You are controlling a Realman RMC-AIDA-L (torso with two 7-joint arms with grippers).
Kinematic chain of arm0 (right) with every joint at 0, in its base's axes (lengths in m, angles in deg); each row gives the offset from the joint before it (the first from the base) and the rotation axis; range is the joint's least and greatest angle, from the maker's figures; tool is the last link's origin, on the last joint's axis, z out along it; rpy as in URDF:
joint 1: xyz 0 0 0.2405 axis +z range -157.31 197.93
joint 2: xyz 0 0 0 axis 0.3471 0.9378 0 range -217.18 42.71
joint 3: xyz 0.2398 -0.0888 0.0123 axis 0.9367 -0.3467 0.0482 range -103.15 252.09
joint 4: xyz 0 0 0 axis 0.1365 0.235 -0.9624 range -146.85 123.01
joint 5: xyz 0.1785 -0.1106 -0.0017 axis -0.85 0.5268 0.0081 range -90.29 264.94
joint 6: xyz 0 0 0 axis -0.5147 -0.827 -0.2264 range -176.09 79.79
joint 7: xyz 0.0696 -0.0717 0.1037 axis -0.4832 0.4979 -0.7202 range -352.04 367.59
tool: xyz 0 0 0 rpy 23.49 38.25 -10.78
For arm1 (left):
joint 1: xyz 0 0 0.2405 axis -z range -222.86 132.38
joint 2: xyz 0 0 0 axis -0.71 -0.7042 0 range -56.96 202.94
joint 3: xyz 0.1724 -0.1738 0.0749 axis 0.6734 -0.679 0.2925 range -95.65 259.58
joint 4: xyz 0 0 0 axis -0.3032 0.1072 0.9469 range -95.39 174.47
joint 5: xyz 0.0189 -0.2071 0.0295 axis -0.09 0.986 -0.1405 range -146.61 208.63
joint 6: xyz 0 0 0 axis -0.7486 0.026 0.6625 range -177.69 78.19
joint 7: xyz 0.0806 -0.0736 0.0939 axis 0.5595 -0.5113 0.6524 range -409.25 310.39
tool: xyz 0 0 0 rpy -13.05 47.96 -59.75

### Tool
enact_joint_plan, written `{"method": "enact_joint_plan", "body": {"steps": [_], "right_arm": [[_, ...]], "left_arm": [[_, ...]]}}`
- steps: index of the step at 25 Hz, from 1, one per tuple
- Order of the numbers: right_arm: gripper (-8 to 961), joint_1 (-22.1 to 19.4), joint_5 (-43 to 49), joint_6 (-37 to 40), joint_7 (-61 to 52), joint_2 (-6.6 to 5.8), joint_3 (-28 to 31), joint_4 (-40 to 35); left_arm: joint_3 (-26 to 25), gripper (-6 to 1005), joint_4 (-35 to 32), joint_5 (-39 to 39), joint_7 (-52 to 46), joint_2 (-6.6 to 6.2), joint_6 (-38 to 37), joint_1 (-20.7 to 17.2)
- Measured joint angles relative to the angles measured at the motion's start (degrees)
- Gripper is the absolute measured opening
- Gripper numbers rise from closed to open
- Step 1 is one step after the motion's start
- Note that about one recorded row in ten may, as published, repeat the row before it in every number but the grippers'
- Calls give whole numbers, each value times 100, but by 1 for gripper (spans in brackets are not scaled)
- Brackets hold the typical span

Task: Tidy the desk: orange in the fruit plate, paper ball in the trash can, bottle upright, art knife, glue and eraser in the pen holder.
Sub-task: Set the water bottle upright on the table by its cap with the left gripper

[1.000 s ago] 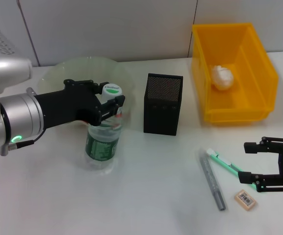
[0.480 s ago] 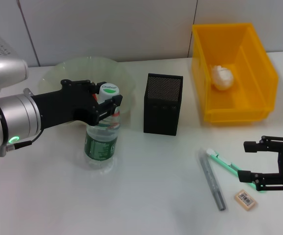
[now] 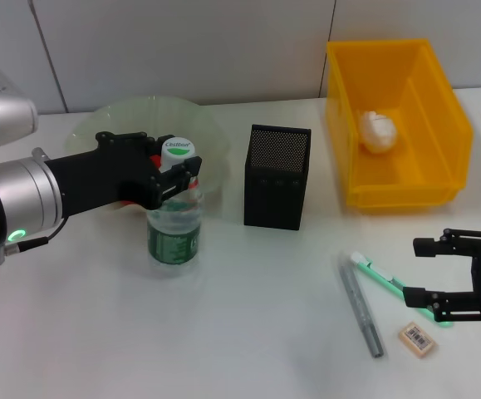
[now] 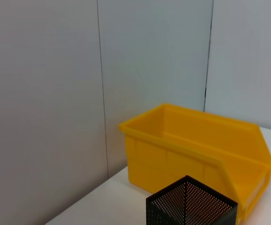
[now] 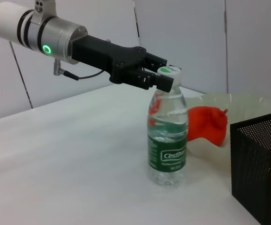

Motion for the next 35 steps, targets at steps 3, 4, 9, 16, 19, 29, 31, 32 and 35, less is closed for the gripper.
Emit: {"method": "enact_joint_plan", "body": {"steps": [3,4,9,16,19,29,31,32,35], "right_arm": [[765,26,4,-6,-2,0,0,0],[765,26,4,-6,-2,0,0,0],[765,43,6,-17,-3,0,0,0],[765,59,6,-33,-3,0,7,0],[765,63,9,-33,-3,0,14,0],[765,95,10,-33,-7,0,14,-3],[765,98,13,-33,-12,0,14,-8],[765,99,13,-34,-13,0,14,-9],[765,100,15,-40,-15,0,17,-9]], "left_arm": [[-6,458,0,15,1,-2,0,0],[-7,458,0,16,1,-2,0,0],[-19,460,0,18,1,-2,-2,2],[-79,463,-4,121,18,-10,-35,-56],[-122,464,-5,172,57,-12,-56,-100],[-138,468,-39,180,63,-7,-135,-193],[-136,469,-66,182,63,-2,-141,-222],[-138,469,-69,183,63,-2,-141,-231],[-145,470,-76,210,63,-3,-141,-269]]}}
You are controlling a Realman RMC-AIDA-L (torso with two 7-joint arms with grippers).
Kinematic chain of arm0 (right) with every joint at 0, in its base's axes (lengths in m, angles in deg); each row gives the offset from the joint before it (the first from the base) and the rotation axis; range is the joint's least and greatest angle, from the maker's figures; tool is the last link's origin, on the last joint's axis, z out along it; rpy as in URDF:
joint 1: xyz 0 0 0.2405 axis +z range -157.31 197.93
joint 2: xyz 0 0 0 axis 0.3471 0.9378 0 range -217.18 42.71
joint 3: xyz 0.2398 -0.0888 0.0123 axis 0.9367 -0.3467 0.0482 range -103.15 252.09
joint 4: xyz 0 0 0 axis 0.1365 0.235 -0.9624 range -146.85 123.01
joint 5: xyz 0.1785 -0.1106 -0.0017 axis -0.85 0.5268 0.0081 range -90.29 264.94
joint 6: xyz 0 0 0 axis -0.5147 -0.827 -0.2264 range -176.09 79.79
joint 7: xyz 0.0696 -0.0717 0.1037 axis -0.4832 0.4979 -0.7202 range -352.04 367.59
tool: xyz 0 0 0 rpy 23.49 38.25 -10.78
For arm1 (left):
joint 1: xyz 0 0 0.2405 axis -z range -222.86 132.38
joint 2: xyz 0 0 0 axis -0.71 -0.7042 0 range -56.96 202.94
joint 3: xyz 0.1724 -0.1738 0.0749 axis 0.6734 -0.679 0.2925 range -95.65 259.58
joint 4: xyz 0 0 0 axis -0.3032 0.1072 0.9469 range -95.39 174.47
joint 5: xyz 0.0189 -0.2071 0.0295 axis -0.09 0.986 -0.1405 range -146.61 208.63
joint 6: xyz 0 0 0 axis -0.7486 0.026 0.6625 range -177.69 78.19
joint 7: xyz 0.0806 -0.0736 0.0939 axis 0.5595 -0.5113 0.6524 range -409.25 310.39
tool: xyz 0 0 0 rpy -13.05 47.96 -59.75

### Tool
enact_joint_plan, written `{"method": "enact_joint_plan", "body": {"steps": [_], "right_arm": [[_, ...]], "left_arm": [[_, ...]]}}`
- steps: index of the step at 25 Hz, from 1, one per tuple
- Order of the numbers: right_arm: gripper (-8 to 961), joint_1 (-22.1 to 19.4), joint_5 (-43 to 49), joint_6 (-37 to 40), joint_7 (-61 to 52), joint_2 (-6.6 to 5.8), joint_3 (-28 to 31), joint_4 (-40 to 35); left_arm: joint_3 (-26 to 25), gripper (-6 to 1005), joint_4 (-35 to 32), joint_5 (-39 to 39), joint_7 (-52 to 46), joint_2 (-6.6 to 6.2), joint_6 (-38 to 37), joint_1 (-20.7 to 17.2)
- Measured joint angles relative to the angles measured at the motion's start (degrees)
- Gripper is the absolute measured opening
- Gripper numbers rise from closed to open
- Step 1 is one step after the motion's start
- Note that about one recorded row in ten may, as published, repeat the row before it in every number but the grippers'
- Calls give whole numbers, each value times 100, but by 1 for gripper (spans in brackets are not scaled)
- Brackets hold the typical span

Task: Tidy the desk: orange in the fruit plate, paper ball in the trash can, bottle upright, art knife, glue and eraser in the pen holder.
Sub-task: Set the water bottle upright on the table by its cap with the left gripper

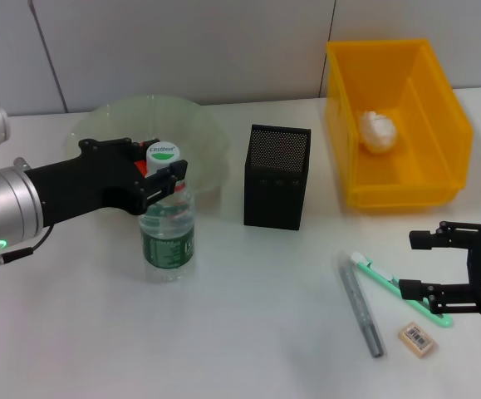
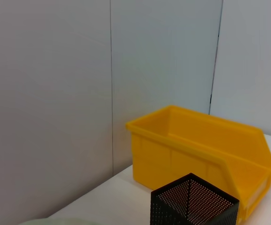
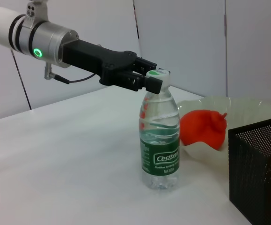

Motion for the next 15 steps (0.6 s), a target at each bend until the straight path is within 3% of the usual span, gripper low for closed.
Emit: {"method": "enact_joint_plan", "body": {"steps": [15], "right_arm": [[765,27,4,-17,-68,-9,-16,8]], "left_arm": [[-150,476,-221,36,7,-12,-15,-254]]}}
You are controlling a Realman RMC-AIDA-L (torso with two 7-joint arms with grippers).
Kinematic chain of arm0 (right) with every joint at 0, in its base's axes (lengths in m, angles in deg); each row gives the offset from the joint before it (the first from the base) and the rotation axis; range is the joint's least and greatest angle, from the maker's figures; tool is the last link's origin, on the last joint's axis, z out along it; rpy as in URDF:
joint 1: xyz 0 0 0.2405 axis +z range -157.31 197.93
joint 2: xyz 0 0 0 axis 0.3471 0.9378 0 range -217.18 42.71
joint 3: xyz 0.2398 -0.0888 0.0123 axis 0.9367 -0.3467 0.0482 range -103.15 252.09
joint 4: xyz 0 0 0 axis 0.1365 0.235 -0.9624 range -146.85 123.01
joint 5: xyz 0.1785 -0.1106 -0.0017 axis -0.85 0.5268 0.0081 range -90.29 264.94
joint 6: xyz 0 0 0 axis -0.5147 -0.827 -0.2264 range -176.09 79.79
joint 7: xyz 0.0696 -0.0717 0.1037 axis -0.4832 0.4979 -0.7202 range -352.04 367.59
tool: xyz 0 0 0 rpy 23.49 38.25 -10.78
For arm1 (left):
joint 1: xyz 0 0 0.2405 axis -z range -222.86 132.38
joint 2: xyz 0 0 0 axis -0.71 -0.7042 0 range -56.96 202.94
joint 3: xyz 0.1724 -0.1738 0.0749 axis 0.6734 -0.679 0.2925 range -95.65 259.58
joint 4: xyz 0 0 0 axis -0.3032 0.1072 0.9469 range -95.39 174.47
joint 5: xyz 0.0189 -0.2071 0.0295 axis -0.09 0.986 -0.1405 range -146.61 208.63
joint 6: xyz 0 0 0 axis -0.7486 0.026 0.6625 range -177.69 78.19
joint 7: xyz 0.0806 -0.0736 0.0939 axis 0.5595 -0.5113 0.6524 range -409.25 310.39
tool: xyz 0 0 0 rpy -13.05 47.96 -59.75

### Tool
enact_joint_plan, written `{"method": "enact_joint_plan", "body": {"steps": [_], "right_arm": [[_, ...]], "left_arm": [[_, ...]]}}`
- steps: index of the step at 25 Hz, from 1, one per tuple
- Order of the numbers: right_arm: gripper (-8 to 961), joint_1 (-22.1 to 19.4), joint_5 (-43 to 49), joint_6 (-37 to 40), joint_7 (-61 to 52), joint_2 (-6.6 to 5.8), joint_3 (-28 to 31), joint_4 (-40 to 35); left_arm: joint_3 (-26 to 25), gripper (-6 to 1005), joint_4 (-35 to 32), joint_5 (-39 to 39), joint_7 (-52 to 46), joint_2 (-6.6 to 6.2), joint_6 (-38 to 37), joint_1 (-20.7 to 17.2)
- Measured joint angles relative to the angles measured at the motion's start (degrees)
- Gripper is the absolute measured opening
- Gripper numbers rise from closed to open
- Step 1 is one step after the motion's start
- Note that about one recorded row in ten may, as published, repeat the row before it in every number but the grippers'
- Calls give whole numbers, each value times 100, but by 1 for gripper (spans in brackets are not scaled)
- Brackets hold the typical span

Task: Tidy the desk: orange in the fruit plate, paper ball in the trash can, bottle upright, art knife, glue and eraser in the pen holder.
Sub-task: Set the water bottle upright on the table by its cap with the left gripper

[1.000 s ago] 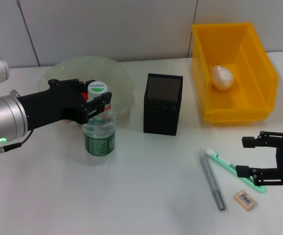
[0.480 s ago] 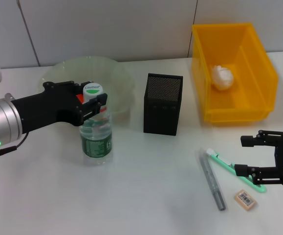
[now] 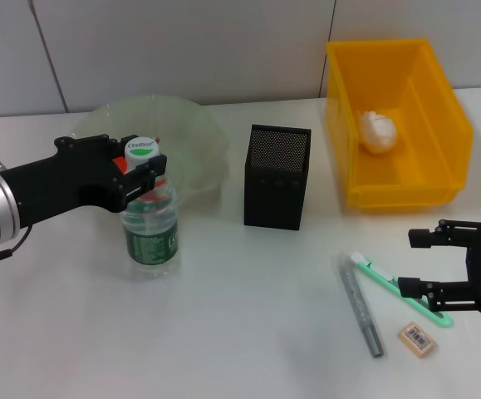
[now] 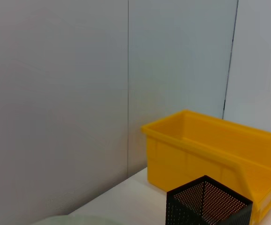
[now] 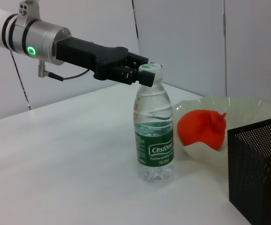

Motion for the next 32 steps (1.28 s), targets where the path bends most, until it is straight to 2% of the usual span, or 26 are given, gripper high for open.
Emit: {"method": "enact_joint_plan", "body": {"steps": [19,23,32], "right_arm": [[764,10,7,-2,-9,0,-16,-19],[764,24,7,-2,-9,0,-25,-33],[764,57,11,-1,-8,0,-27,-43]], "left_arm": [[-139,483,-3,37,39,9,-3,-157],[-245,485,51,508,333,-2,-13,-271],[-360,488,122,519,372,-5,-80,-289]]}}
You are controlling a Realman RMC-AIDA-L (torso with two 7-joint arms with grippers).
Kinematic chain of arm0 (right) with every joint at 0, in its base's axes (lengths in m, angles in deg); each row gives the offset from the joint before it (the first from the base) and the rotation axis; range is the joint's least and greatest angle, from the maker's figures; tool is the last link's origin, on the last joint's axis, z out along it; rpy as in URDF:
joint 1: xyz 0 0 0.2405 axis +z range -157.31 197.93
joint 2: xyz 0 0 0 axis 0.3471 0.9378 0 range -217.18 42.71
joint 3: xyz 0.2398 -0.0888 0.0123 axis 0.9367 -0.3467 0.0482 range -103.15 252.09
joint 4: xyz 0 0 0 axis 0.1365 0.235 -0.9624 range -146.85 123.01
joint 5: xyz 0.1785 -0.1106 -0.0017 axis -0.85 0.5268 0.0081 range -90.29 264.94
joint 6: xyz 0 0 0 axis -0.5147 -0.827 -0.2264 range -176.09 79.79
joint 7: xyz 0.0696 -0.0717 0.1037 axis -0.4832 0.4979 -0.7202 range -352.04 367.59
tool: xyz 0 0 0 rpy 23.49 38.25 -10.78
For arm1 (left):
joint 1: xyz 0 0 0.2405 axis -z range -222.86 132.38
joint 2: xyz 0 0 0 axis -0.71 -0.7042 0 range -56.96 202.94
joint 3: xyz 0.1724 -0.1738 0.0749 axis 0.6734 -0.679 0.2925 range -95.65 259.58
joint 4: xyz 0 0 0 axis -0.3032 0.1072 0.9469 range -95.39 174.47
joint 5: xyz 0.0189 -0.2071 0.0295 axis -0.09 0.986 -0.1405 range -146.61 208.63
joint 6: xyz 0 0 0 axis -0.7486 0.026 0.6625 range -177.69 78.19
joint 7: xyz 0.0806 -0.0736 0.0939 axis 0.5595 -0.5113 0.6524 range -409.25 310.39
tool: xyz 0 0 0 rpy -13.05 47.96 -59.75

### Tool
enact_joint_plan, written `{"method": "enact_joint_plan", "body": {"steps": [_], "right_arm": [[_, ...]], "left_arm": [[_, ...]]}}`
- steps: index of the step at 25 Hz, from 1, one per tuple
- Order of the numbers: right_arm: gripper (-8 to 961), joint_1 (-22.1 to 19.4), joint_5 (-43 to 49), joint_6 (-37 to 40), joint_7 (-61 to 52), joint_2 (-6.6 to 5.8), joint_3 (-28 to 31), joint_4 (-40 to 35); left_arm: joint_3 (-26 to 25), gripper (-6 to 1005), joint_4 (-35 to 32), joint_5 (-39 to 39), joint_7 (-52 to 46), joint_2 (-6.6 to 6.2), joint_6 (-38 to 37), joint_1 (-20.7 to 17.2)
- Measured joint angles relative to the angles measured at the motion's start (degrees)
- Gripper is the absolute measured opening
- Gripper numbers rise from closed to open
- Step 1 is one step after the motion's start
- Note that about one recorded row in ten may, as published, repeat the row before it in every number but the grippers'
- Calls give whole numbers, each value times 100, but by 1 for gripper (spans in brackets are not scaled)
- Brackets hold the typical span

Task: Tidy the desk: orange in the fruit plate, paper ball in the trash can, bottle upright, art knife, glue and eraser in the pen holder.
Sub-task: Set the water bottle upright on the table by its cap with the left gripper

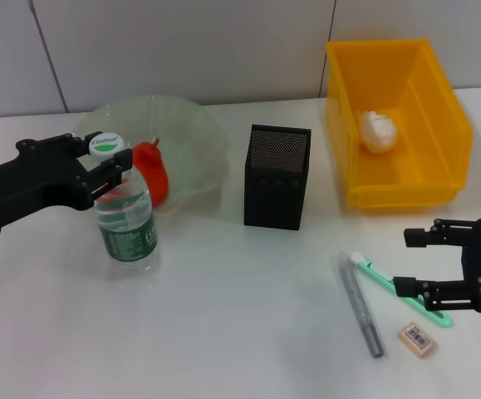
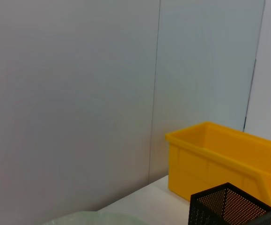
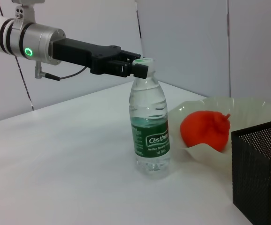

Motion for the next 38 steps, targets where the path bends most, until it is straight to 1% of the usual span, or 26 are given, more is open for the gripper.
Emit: {"method": "enact_joint_plan", "body": {"steps": [5,15,31,38], "right_arm": [[764,12,3,0,0,0,0,0],[764,30,102,-57,0,8,1,-9],[764,39,105,-62,0,9,1,-9],[764,39,105,-62,0,9,1,-9]], "left_arm": [[-13,490,5,0,6,0,0,-12],[-90,494,227,-1,94,18,5,53],[-91,500,227,4,149,18,23,58],[-120,503,296,203,148,12,35,58]]}}
